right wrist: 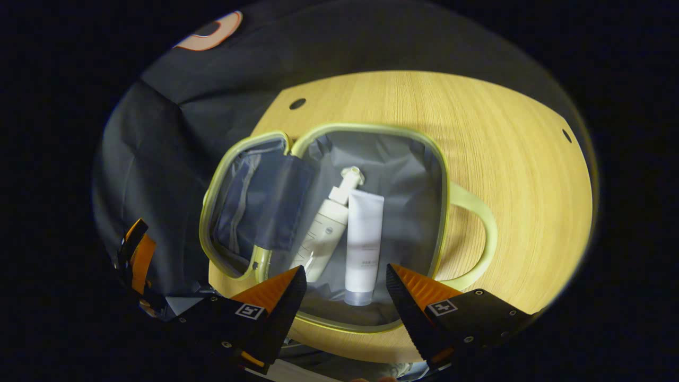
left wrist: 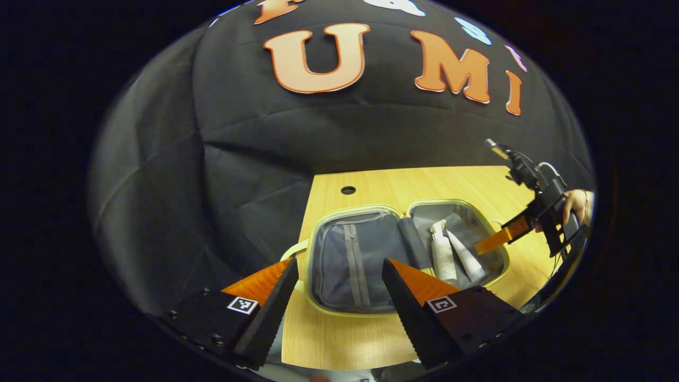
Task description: First open the suitcase, pack the skin care products into it, and then close the suitcase.
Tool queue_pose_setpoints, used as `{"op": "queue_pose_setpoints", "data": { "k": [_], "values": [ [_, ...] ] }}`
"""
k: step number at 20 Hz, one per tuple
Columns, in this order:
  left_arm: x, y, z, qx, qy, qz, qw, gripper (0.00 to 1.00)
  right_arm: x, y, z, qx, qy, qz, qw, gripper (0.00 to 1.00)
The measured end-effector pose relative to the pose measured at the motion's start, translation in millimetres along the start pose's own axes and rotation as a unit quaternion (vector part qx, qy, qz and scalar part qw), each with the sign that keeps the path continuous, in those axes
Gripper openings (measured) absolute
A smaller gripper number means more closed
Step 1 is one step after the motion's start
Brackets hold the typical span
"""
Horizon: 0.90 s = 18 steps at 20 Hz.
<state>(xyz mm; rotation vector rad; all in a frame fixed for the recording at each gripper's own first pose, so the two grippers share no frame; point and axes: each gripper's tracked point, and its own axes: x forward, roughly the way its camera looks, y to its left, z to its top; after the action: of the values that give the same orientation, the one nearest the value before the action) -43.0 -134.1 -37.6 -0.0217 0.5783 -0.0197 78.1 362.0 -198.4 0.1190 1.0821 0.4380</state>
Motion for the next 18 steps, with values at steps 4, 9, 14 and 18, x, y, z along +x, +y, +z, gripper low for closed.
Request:
{"op": "queue_pose_setpoints", "data": {
  "k": [4, 9, 14, 18],
  "values": [
    [8, 50, 14, -0.065, -0.03, 0.002, 0.997, 0.99, -40, 9, 25, -0.026, -0.084, -0.007, 0.996, 0.95],
    [61, 97, -1, -0.182, -0.036, -0.07, 0.98, 0.98, -77, 9, 32, -0.043, -0.139, -0.048, 0.988, 0.95],
    [117, 125, -40, -0.364, -0.014, -0.171, 0.915, 0.98, -99, 2, 19, -0.03, -0.154, -0.078, 0.985, 0.96],
    [152, 142, -72, -0.426, -0.002, -0.191, 0.884, 0.98, -109, -9, 12, -0.012, -0.155, -0.096, 0.983, 0.96]
  ]
}}
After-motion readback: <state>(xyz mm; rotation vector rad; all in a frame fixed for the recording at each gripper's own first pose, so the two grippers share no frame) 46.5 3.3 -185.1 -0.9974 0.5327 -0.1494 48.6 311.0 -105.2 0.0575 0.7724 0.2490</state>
